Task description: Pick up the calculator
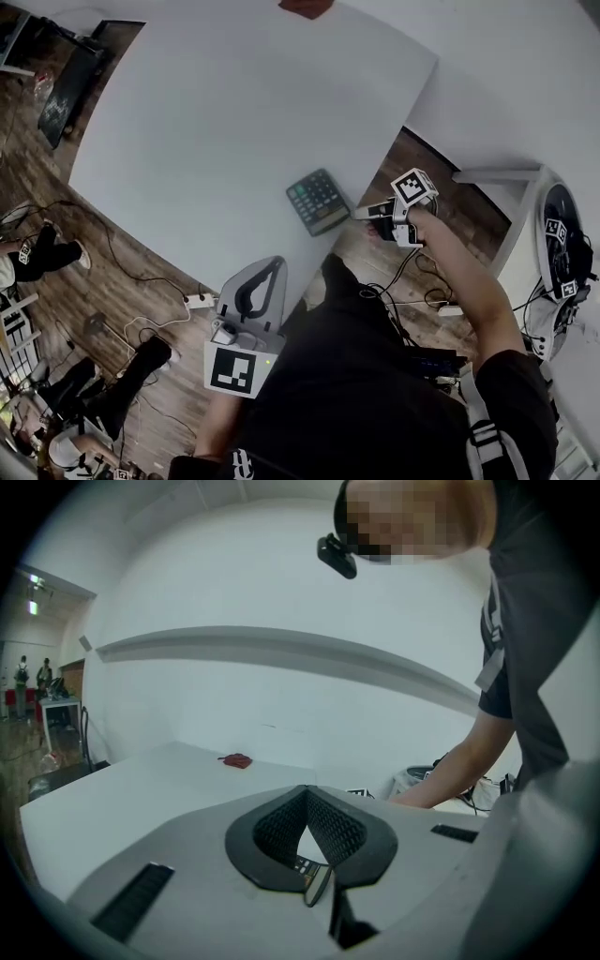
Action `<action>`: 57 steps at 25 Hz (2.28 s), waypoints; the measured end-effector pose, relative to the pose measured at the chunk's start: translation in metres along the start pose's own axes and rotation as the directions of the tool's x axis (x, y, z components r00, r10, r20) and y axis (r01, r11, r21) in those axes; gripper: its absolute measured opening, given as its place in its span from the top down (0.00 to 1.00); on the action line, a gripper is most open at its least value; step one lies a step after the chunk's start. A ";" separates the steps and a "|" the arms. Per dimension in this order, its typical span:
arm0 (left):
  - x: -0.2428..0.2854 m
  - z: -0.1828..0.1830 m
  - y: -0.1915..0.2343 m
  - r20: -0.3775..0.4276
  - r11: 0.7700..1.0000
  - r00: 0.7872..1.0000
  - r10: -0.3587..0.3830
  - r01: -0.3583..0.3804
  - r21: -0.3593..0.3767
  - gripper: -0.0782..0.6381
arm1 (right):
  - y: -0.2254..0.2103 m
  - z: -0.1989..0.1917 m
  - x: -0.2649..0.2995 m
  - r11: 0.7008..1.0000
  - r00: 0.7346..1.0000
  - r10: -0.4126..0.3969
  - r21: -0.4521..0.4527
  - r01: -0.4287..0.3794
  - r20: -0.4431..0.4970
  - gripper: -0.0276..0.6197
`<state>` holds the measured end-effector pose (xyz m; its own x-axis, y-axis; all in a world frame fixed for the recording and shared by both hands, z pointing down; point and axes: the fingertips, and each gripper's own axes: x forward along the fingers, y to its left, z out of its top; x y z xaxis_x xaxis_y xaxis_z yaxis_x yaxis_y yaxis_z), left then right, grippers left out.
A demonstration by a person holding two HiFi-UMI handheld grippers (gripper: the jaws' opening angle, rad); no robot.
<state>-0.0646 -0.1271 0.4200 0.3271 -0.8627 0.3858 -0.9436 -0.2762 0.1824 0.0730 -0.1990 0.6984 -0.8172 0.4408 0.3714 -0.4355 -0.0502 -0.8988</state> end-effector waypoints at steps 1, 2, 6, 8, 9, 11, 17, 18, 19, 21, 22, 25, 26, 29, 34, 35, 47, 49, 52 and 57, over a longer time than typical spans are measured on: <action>0.001 0.000 0.003 -0.004 1.000 1.000 0.016 -0.016 -0.005 0.88 | -0.002 0.002 0.003 1.000 1.000 0.003 0.011 -0.003 -0.022 0.75; 0.001 -0.001 0.007 -0.009 0.999 0.999 0.030 -0.031 -0.010 0.88 | -0.004 0.002 0.007 1.000 0.999 0.002 0.024 -0.001 -0.045 0.75; 0.002 -0.002 0.020 -0.021 0.996 0.997 0.079 -0.079 -0.033 0.88 | -0.013 0.001 0.017 0.998 0.992 -0.016 0.051 0.022 -0.127 0.75; 0.001 -0.004 0.025 -0.027 0.994 0.995 0.100 -0.101 -0.047 0.88 | -0.015 0.001 0.019 0.998 0.988 -0.031 0.053 0.039 -0.153 0.75; 0.000 -0.004 0.027 -0.029 0.992 0.994 0.109 -0.110 -0.054 0.88 | -0.018 0.001 0.020 0.997 0.986 -0.036 0.056 0.046 -0.164 0.75; -0.001 -0.006 0.032 -0.034 0.990 0.991 0.126 -0.128 -0.066 0.88 | -0.023 0.003 0.025 0.996 0.984 -0.041 0.070 0.054 -0.175 0.75; 0.000 -0.010 0.038 -0.050 0.985 0.987 0.154 -0.157 -0.076 0.88 | -0.021 0.010 0.039 0.993 0.982 0.029 0.117 -0.007 -0.186 0.75; 0.000 -0.010 0.037 -0.049 0.985 0.986 0.156 -0.160 -0.071 0.88 | -0.021 0.009 0.040 0.992 0.980 0.042 0.122 -0.019 -0.195 0.75; 0.002 -0.010 0.036 -0.047 0.985 0.986 0.158 -0.161 -0.065 0.88 | -0.022 0.007 0.040 0.992 0.977 0.053 0.125 -0.028 -0.205 0.75; 0.006 -0.010 0.031 -0.042 0.984 0.986 0.162 -0.165 -0.062 0.88 | -0.029 0.005 0.034 0.991 0.974 0.061 0.129 -0.034 -0.217 0.80; 0.008 -0.010 0.030 -0.040 0.983 0.985 0.167 -0.169 -0.068 0.88 | -0.032 0.005 0.031 0.991 0.974 0.063 0.132 -0.034 -0.216 0.83; 0.010 -0.010 0.034 -0.028 0.980 0.983 0.180 -0.181 -0.076 0.88 | -0.034 0.008 0.028 0.991 0.977 0.068 0.123 -0.044 -0.200 0.85; 0.009 -0.010 0.036 -0.022 0.980 0.983 0.182 -0.183 -0.073 0.88 | -0.034 0.009 0.029 0.993 0.979 0.063 0.107 -0.043 -0.196 0.86; 0.007 -0.010 0.039 -0.002 0.982 0.984 0.180 -0.180 -0.059 0.88 | -0.031 0.011 0.031 0.999 0.985 0.038 0.043 -0.032 -0.168 0.86; 0.002 -0.013 0.040 0.004 0.982 0.984 0.179 -0.179 -0.067 0.88 | -0.001 0.015 0.030 0.997 0.996 0.047 -0.056 -0.051 -0.076 0.86; 0.001 -0.013 0.040 0.006 0.982 0.984 0.177 -0.176 -0.064 0.88 | 0.008 0.017 0.029 0.995 0.997 0.060 -0.074 -0.064 -0.050 0.86; -0.026 -0.010 0.039 0.070 0.986 0.985 0.161 -0.158 -0.049 0.88 | 0.156 0.018 0.026 0.936 0.946 0.232 -0.317 -0.154 0.226 0.86; -0.032 -0.006 0.040 0.084 0.986 0.983 0.164 -0.160 -0.053 0.88 | 0.186 0.010 0.023 0.918 0.930 0.252 -0.371 -0.142 0.267 0.86; -0.039 0.004 0.041 0.113 0.987 0.981 0.160 -0.156 -0.046 0.88 | 0.231 -0.004 0.015 0.885 0.902 0.287 -0.450 -0.121 0.322 0.86; -0.053 0.021 0.035 0.166 0.989 0.975 0.145 -0.143 -0.027 0.88 | 0.278 -0.032 0.000 0.854 0.856 0.358 -0.501 -0.140 0.373 0.86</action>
<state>-0.1160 -0.0999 0.3871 0.1735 -0.9520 0.2522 -0.9789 -0.1387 0.1500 -0.0365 -0.1845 0.4409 -0.9962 0.0254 0.0829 -0.0691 0.3442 -0.9363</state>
